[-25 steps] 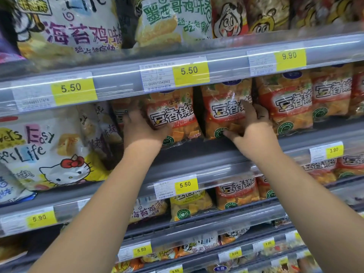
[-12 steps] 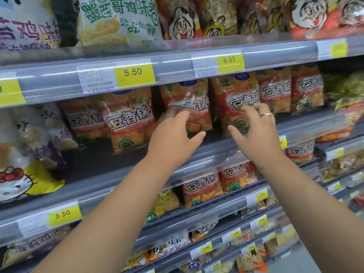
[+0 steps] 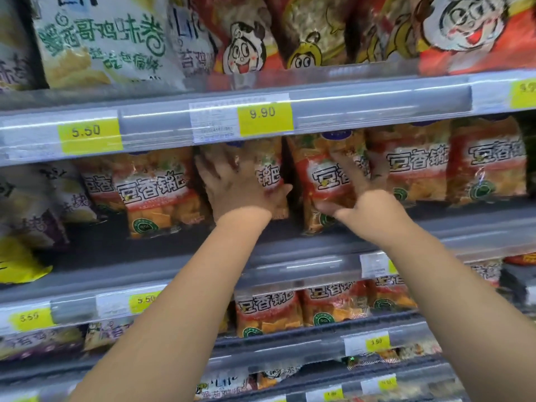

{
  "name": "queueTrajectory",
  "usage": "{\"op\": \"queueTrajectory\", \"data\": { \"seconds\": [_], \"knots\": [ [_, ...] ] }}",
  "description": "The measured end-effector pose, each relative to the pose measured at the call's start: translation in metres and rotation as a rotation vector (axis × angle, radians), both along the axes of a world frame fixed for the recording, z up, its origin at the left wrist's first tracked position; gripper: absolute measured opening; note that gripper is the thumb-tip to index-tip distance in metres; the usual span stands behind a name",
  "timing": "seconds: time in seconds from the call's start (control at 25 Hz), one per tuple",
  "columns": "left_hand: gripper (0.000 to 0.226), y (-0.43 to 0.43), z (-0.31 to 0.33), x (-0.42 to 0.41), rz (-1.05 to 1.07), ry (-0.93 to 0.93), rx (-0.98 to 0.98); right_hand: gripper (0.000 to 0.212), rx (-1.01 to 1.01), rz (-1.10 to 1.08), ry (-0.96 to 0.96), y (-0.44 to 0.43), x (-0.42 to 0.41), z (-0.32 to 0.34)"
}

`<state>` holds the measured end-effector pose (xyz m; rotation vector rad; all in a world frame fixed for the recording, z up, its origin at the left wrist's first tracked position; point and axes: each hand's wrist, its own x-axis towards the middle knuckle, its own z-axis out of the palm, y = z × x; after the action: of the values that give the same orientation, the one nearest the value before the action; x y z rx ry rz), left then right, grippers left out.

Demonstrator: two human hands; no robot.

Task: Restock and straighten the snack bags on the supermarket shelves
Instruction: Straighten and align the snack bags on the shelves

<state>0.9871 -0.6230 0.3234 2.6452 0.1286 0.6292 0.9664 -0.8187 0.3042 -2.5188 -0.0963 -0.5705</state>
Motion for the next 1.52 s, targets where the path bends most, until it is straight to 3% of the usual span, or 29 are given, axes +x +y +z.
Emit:
{"op": "queueTrajectory", "data": {
  "seconds": [0.16, 0.48, 0.64, 0.76, 1.08, 1.2, 1.28, 1.36, 1.52],
  "knots": [
    [0.111, -0.005, -0.002, 0.007, 0.085, -0.015, -0.187, 0.088, -0.079, -0.06, -0.051, 0.001, 0.012, -0.006],
    [0.099, -0.006, -0.005, -0.007, 0.094, -0.081, -0.047, 0.095, -0.084, 0.013, 0.031, 0.003, 0.033, -0.001],
    [0.099, 0.01, 0.0, -0.002, 0.097, -0.033, -0.107, 0.096, -0.024, 0.041, -0.003, -0.001, 0.029, -0.003],
    [0.098, 0.002, -0.009, 0.0, 0.088, -0.1, -0.104, 0.097, -0.029, 0.022, -0.024, 0.0, 0.028, -0.004],
    [0.108, -0.001, -0.028, 0.007, 0.039, -0.206, 0.064, 0.098, -0.252, -0.081, -0.002, 0.008, 0.021, -0.008],
    [0.082, 0.002, -0.036, -0.001, 0.009, -0.429, 0.14, 0.079, -0.199, -0.154, -0.192, 0.008, 0.004, -0.012],
    [0.052, 0.003, -0.04, -0.005, -0.097, -0.594, 0.177, 0.043, -0.131, -0.158, -0.403, 0.006, -0.001, -0.014],
    [0.029, 0.004, -0.041, -0.008, -0.239, -0.575, 0.219, 0.017, -0.111, -0.062, -0.375, 0.005, 0.004, -0.018],
    [0.019, 0.004, -0.04, -0.007, -0.249, -0.454, 0.3, 0.01, -0.132, -0.004, -0.46, 0.014, 0.015, -0.024]
  ]
}}
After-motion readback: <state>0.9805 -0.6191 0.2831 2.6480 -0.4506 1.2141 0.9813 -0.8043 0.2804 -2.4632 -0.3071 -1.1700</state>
